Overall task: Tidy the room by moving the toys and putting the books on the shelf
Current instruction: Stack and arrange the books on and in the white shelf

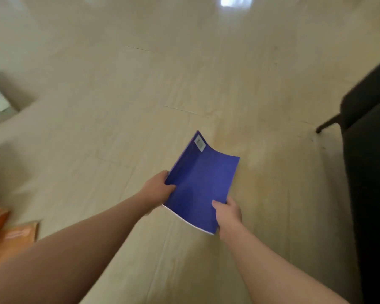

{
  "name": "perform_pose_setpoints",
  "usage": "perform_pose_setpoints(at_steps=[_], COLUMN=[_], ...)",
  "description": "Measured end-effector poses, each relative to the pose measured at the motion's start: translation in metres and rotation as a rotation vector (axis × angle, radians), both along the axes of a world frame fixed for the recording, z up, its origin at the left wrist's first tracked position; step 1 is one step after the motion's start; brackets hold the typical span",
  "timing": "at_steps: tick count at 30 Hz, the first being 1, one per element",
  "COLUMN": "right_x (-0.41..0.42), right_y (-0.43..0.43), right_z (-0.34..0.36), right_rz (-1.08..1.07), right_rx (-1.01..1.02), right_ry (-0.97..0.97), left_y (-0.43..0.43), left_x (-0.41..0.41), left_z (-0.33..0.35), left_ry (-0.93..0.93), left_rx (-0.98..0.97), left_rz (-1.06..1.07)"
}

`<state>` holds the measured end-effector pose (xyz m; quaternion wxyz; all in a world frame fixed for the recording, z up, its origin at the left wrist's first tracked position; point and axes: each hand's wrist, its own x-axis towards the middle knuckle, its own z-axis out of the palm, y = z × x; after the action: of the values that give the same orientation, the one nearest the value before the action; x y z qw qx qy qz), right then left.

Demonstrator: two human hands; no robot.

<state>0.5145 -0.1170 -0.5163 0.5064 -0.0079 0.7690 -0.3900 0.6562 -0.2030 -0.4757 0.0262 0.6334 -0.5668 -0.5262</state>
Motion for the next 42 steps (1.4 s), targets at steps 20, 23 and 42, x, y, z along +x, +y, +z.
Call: perform_pose_setpoints(at_steps=[20,23,42], right_x=[0.235,0.241,0.33], right_y=[-0.156,-0.163,-0.131], right_z=[0.1,0.101,-0.002], right_rz=[0.368,0.576,1.986], right_rx=[-0.224,-0.161,0.056], right_ry=[-0.54,-0.417,0.861], left_y=[-0.046,-0.037,0.061], left_x=[0.312,0.323,0.319], left_z=[0.079,0.077,-0.045], left_ry=[0.56,0.745,-0.622], left_rx=[-0.063,0.127,0.048], left_rz=[1.018,1.149,0.253])
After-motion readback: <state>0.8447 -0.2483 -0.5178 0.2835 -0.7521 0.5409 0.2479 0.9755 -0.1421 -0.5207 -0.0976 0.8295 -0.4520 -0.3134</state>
